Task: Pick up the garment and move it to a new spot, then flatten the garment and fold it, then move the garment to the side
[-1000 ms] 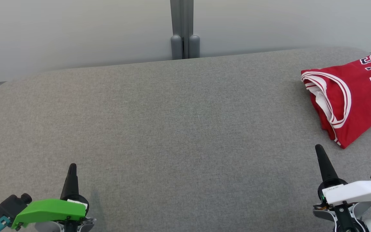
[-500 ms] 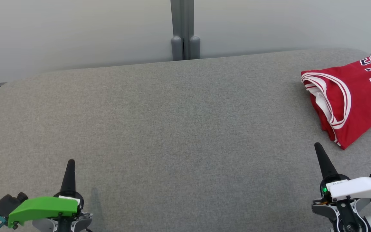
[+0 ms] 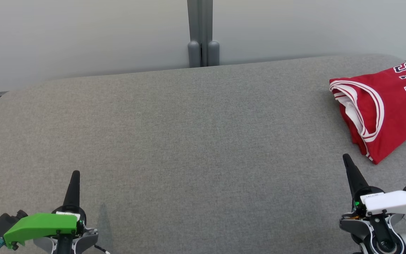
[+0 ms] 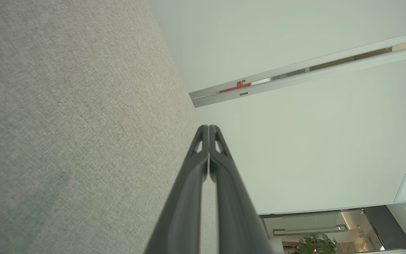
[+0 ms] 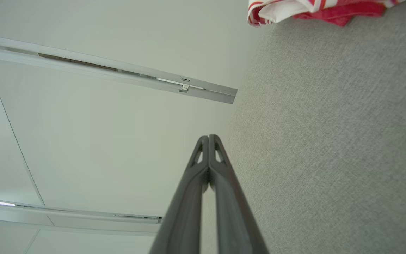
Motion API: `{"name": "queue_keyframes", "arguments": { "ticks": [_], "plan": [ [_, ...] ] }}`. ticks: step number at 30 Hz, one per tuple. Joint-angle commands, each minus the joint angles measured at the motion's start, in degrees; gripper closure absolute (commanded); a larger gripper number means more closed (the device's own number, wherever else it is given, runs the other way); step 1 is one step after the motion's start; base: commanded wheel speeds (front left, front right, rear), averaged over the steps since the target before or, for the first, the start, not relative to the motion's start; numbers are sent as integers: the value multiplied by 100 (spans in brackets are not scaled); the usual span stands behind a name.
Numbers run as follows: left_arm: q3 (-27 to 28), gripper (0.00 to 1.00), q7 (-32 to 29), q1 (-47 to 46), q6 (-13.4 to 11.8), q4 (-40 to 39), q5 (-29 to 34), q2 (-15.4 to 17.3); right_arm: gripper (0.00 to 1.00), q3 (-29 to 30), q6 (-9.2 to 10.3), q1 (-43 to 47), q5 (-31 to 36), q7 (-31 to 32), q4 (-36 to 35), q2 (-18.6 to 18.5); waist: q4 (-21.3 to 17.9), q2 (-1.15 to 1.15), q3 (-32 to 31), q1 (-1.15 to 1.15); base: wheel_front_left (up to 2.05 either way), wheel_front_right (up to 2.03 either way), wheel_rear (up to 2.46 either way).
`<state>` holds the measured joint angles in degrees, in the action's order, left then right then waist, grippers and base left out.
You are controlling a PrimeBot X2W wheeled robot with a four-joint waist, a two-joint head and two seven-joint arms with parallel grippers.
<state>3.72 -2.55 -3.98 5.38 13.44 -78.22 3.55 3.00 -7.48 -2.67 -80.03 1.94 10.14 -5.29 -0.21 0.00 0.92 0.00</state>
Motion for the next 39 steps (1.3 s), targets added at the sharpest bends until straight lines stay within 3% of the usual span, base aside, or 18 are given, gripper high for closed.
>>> {"name": "queue_keyframes", "arguments": {
  "ticks": [1,39],
  "plan": [
    [45,100,-45,-123,46,-8,-121,4,100,28,-3,-96,-123,24,13,0,1,0,-3,0,0,0,0],
    [295,100,-414,-256,233,66,-1433,-62,100,181,-2,-364,-1396,329,398,117,21,0,-74,0,0,0,0]
  ]
}}
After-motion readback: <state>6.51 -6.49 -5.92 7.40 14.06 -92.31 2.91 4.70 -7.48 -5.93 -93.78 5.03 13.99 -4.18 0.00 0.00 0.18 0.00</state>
